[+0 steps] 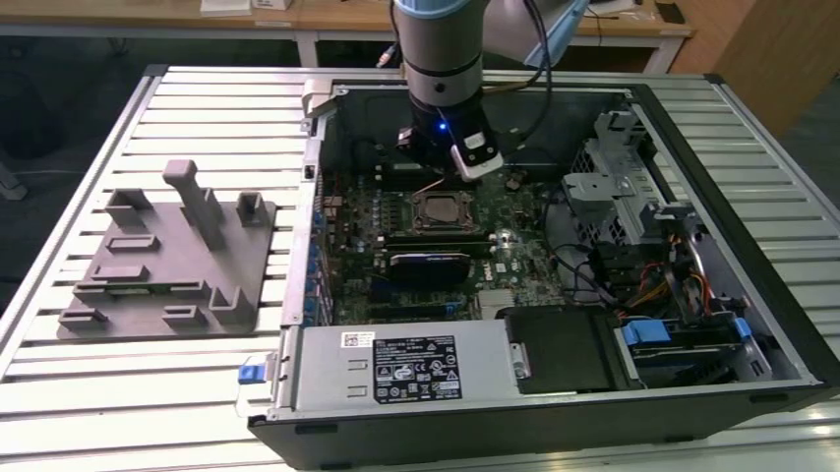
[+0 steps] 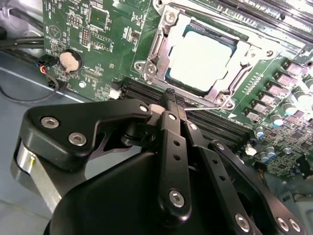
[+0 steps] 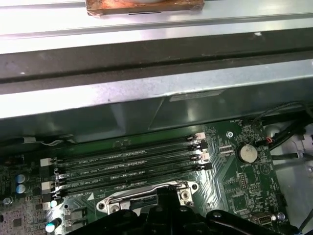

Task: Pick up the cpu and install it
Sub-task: 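Install the first cpu locking lever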

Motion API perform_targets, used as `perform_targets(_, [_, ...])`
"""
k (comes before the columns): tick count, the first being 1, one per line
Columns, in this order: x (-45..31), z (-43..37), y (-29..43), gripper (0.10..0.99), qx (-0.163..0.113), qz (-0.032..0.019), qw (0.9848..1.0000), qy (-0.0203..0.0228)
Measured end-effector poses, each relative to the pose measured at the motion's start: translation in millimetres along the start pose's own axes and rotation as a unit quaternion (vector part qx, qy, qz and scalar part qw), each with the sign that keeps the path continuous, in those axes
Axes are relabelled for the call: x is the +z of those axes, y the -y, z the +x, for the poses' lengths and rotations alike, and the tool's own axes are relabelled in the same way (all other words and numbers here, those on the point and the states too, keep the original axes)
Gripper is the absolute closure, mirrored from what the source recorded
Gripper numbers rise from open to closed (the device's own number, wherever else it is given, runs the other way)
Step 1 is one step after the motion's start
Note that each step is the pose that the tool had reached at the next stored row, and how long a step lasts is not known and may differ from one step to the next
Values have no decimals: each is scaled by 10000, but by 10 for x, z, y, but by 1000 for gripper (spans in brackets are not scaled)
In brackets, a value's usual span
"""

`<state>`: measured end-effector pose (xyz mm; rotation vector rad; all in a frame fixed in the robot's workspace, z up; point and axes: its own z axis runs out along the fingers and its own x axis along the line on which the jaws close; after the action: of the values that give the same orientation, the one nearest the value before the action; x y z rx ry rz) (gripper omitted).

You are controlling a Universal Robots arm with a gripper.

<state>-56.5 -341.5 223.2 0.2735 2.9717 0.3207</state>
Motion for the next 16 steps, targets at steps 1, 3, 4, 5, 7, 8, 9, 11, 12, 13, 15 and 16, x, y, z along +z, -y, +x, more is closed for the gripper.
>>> perform_targets(1, [4,2,-1,980,0,-1,10000,3])
perform_targets(3, [14,6,-2,980,-2,-3,10000,19])
perform_targets(4, [18,9,-4,980,-2,-3,10000,23])
perform_targets(5, [21,13,-8,980,-3,-3,10000,25])
perform_targets(7, [28,21,-19,980,-3,-4,10000,28])
perform_targets(8, [32,26,-26,980,-3,-4,10000,29])
perform_targets(9, [36,29,-33,980,-3,-4,10000,29])
perform_targets(11, [45,32,-38,980,11,3,10000,38])
perform_targets(12, [50,33,-40,980,33,8,10000,45])
perform_targets(13, [54,33,-42,980,65,13,10000,54])
perform_targets(15, [64,35,-43,980,164,28,9998,78])
perform_targets(16, [68,36,-43,980,234,37,9997,94])
